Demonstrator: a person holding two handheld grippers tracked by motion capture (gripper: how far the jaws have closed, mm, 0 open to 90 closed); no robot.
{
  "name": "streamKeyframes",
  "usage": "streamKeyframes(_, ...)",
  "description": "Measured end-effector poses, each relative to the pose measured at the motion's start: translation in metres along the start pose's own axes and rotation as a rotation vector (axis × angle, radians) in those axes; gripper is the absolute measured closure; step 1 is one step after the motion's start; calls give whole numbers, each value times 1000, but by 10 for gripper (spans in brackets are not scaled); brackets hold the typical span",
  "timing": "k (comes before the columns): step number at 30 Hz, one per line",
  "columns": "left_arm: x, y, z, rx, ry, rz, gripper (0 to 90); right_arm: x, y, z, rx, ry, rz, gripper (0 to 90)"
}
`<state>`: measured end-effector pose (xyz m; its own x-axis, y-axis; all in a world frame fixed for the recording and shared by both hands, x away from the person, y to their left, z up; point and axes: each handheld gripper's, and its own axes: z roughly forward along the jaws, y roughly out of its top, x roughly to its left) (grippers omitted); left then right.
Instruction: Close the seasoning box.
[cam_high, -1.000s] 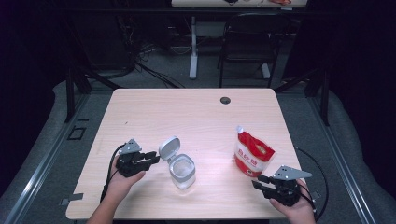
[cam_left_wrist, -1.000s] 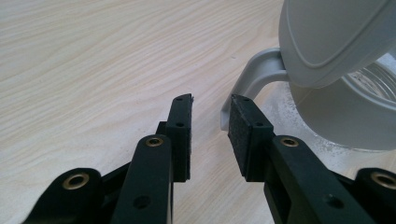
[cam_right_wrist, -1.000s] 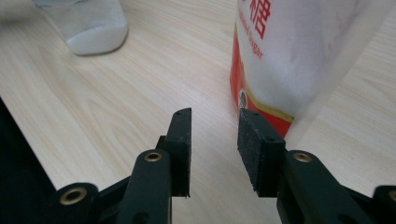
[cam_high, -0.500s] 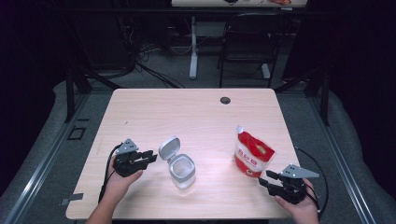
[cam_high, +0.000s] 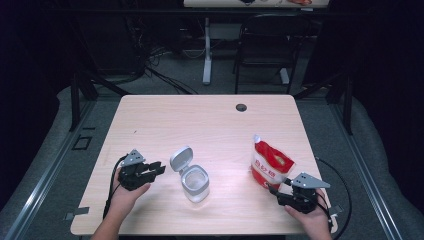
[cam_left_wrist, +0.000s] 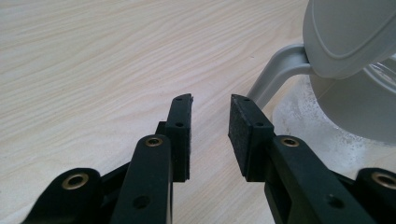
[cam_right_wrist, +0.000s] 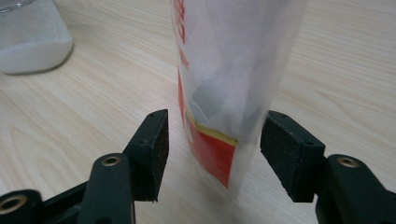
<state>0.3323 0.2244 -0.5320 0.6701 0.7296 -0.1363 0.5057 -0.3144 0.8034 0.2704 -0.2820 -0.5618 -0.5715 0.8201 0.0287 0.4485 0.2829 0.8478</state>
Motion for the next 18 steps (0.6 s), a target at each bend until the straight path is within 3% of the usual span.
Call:
streamKeyframes(4, 1, -1, -1, 3, 2, -1, 702, 1, 1, 8, 4, 0, -15, 411)
streamKeyframes(10, 1, -2, -2, 4, 3, -1, 702, 4, 4, 22, -22, -14, 51, 386)
streamKeyframes(18, 3, -3, -2, 4, 8, -4, 702, 4, 2, 28, -80, -30, 84, 385)
